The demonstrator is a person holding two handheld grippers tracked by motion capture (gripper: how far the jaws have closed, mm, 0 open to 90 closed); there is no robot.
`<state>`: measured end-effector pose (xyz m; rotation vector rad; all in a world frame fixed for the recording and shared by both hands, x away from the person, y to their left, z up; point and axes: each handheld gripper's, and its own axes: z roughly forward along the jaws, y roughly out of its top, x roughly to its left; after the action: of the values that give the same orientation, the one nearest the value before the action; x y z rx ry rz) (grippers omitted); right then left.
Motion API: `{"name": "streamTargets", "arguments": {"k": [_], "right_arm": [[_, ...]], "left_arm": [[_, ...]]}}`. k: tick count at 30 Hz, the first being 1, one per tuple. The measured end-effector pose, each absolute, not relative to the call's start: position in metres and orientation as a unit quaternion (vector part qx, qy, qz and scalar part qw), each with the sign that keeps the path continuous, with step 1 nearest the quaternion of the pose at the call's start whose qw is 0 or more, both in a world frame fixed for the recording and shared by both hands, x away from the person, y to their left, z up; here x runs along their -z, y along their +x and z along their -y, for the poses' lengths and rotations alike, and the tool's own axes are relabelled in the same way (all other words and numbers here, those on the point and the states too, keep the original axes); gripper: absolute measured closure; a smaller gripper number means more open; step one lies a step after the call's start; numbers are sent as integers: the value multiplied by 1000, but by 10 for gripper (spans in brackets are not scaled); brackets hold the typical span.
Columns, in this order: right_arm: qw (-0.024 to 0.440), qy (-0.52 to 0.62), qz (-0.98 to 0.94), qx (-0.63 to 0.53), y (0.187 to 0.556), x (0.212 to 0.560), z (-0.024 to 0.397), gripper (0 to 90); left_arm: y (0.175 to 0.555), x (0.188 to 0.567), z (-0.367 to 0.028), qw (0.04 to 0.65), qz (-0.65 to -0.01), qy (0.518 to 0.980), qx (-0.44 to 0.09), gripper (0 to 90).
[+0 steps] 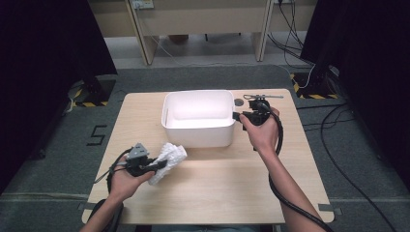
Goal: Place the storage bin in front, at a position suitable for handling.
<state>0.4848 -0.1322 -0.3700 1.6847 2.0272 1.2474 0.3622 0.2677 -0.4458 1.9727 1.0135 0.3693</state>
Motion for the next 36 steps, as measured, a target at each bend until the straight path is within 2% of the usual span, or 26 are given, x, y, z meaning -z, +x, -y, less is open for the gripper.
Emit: {"name": "streamTargets", "arguments": {"k": [6, 12, 16, 21, 26, 36], "right_arm": [[112, 570, -706, -405, 495, 374, 122, 560], [111, 569, -723, -376, 503, 379, 113, 607], [111, 566, -734, -359, 504, 384, 108, 671], [119, 570, -736, -346, 501, 381, 106, 714], [133, 564, -746, -329, 492, 377, 106, 728], [127, 566, -742, -337, 460, 378, 125, 708]], "left_arm": [[369, 442, -314, 439, -468, 746, -181, 765], [399, 431, -331, 437, -498, 715, -222, 765], [429, 425, -325, 434, -503, 707, -242, 765], [442, 423, -306, 441, -490, 714, -235, 765], [439, 430, -296, 444, -482, 722, -223, 765], [424, 434, -286, 451, -462, 734, -210, 765]]}}
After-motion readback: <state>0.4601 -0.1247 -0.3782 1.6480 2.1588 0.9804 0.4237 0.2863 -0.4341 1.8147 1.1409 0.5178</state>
